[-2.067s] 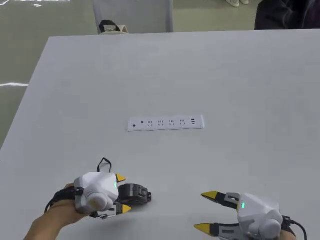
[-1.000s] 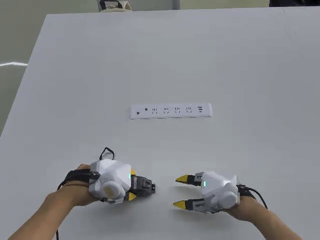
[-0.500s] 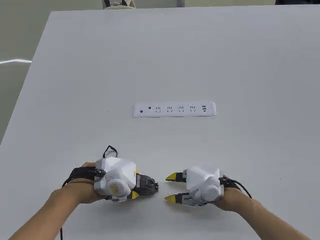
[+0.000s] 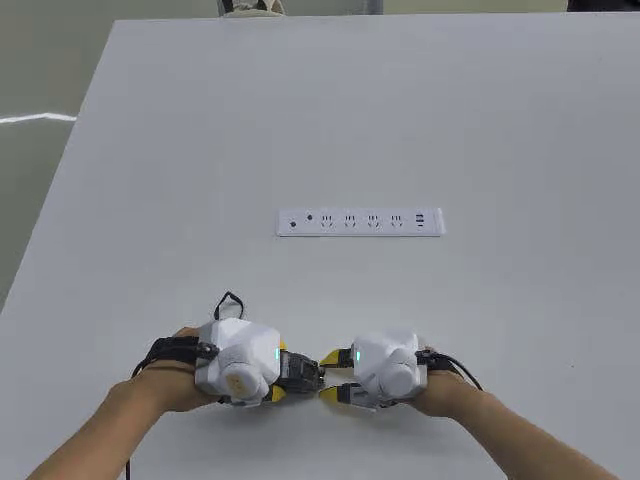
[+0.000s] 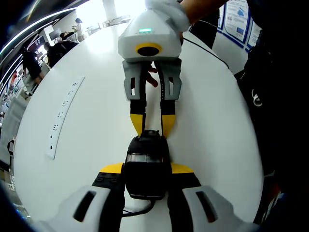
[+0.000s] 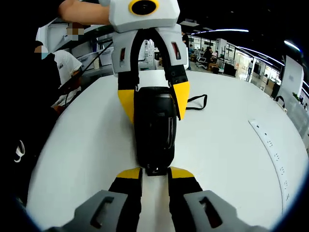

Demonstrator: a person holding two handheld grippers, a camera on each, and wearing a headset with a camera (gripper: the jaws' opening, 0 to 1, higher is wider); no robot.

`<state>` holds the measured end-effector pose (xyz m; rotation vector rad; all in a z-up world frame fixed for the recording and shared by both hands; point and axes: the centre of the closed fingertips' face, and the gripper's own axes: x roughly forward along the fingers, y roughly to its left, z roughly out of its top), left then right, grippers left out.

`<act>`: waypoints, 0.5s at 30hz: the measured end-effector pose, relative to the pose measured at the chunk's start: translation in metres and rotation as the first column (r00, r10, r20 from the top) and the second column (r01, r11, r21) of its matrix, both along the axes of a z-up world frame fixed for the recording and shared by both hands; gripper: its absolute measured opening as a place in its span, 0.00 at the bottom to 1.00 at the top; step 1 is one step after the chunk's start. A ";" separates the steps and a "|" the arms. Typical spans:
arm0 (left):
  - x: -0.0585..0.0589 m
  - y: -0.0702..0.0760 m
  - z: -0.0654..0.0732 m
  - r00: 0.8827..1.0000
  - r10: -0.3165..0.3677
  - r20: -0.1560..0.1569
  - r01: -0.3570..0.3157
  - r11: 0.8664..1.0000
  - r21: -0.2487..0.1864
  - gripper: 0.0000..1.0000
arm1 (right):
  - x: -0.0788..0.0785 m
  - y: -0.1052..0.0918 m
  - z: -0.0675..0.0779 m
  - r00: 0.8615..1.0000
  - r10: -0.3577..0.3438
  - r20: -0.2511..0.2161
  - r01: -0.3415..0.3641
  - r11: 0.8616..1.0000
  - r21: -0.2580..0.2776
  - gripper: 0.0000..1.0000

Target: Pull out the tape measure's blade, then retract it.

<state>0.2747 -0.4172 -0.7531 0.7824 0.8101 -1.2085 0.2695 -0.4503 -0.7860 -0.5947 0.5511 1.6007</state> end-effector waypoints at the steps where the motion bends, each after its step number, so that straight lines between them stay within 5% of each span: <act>1: 0.000 0.000 0.000 1.000 -0.001 0.003 0.001 1.000 -0.003 0.29 | 0.000 0.001 0.000 1.000 -0.003 -0.003 0.003 1.000 0.008 0.20; 15: -0.001 -0.001 0.003 1.000 -0.011 0.010 0.011 1.000 -0.019 0.29 | -0.001 -0.001 0.001 1.000 0.019 0.005 -0.019 1.000 -0.010 0.12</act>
